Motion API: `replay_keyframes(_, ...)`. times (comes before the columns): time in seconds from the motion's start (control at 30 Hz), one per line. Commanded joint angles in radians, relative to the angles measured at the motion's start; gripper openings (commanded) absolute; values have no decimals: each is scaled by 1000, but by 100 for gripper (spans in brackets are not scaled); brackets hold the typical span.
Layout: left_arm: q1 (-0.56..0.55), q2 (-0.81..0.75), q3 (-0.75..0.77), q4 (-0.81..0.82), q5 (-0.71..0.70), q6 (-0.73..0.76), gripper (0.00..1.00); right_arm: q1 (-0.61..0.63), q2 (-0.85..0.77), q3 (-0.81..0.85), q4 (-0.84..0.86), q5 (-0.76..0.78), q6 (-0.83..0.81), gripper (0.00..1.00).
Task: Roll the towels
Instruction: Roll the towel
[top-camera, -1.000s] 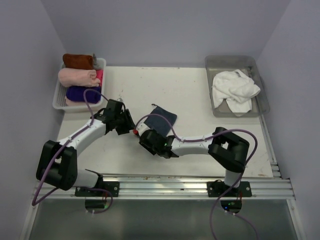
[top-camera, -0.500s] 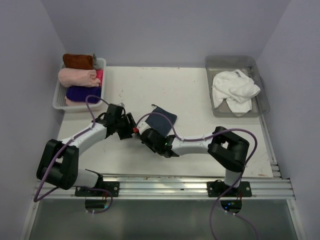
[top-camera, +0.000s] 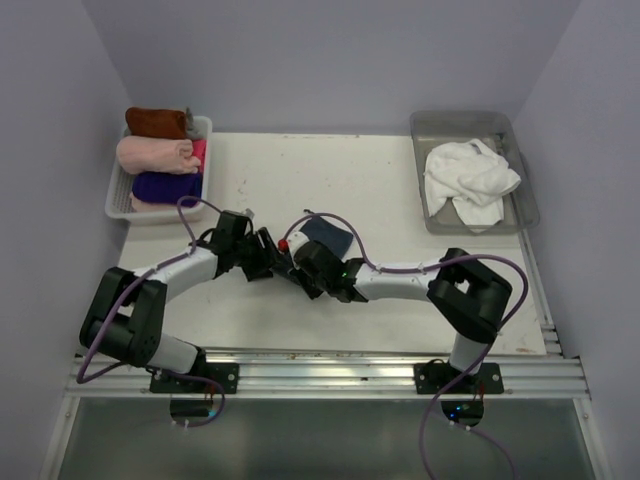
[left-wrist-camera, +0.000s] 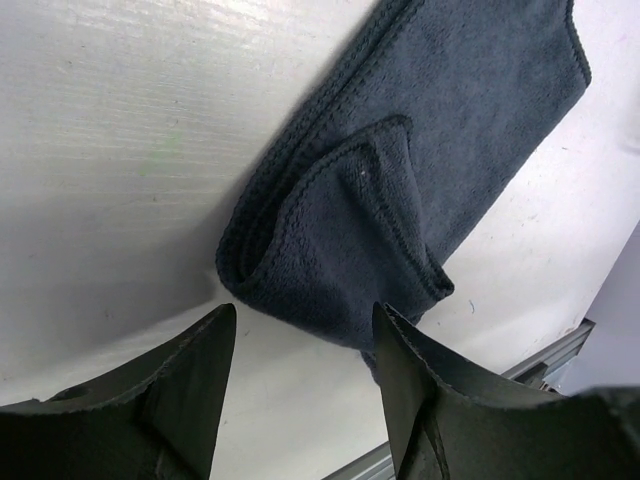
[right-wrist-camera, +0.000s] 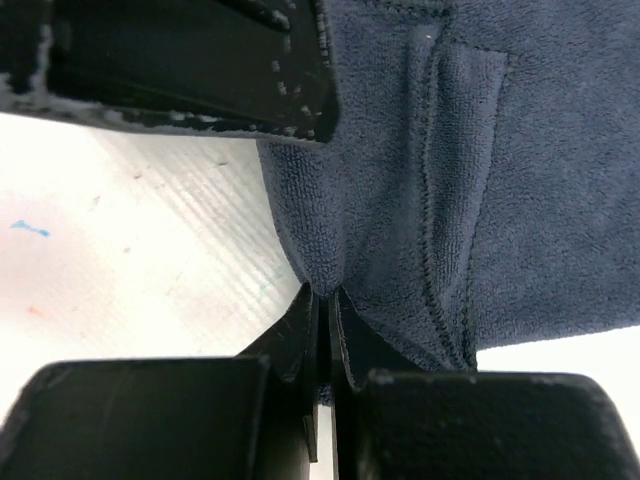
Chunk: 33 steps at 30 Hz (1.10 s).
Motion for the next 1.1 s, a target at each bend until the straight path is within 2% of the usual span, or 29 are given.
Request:
replay_keyframes(0.0, 4, 15, -5, 80, 34, -19, 60, -27, -51, -10, 42, -108, 42, 0)
replay_keyframes(0.1, 4, 14, -2, 90, 28, -19, 59, -56, -45, -14, 38, -182, 65, 0)
replay_keyframes(0.2, 6, 25, 6, 95, 31, -7, 64, -82, -47, -31, 55, -243, 91, 0)
replay_keyframes(0.27, 4, 35, 17, 87, 33, 1, 66, -89, -47, -33, 57, -254, 96, 0)
replay_keyframes(0.4, 3, 71, 27, 78, 28, 5, 64, -92, -44, -31, 52, -253, 97, 0)
replay_keyframes(0.6, -5, 94, 60, 25, -24, 7, 50, -93, -39, -28, 49, -259, 96, 0)
replay_keyframes(0.63, -5, 94, 63, 26, -30, 5, 43, -92, -39, -28, 48, -260, 93, 0)
replay_keyframes(0.8, -5, 120, 81, -6, -56, -16, 22, -93, -41, -22, 38, -265, 85, 0)
replay_keyframes(0.93, -5, 114, 77, -6, -64, -25, 1, -93, -53, -21, 23, -270, 82, 0)
replay_keyframes(1.0, -5, 94, 80, -14, -73, -30, 0, -93, -61, -19, 23, -273, 87, 0)
replay_keyframes(1.07, -3, 65, 83, -29, -88, -35, 9, -99, -67, -16, 23, -292, 99, 0)
